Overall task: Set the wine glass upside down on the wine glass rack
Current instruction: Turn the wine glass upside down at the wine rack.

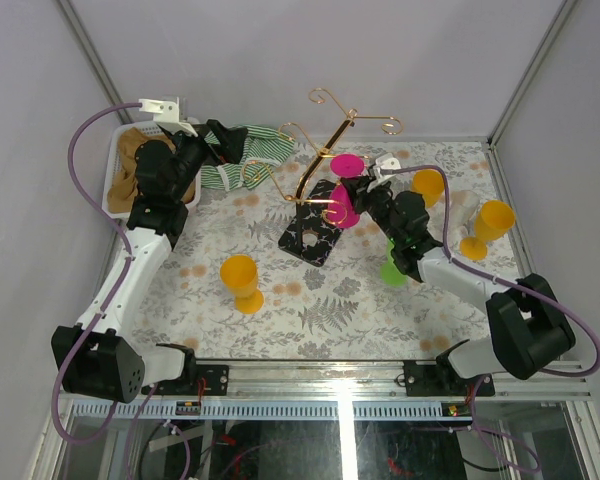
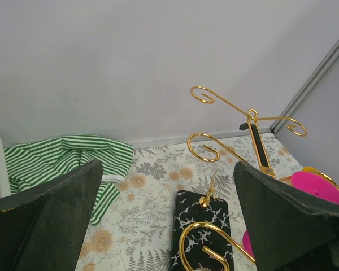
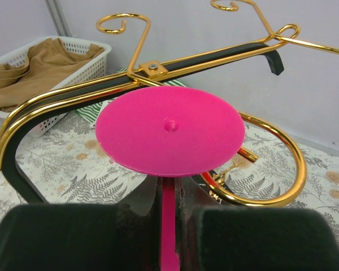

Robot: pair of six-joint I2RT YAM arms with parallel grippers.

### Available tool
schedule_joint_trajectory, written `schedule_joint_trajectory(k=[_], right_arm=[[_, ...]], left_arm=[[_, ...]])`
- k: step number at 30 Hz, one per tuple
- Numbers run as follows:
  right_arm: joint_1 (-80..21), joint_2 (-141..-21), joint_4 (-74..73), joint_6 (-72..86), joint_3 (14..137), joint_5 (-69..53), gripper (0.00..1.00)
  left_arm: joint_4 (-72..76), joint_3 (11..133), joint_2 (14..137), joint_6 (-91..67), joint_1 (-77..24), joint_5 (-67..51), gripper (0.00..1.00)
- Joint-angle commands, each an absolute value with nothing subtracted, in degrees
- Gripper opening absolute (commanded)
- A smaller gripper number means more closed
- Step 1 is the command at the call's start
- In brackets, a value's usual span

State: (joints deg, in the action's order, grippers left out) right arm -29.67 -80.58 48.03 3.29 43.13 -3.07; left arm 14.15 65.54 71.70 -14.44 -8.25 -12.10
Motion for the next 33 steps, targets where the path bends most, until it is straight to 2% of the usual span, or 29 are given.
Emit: schedule_joint_trajectory(k=[1, 33], right_arm=[[-30.2, -81.7, 53.7, 2.9, 46.3, 1.7, 0.0], [-30.1, -86.3, 58.1, 0.5, 48.5, 16.6, 0.0]], left_arm=[[16.2, 66.0, 70.8, -12.9, -8.2, -11.4, 1.0], [19.0, 64.2, 71.4, -13.5, -8.2, -11.3, 1.0]])
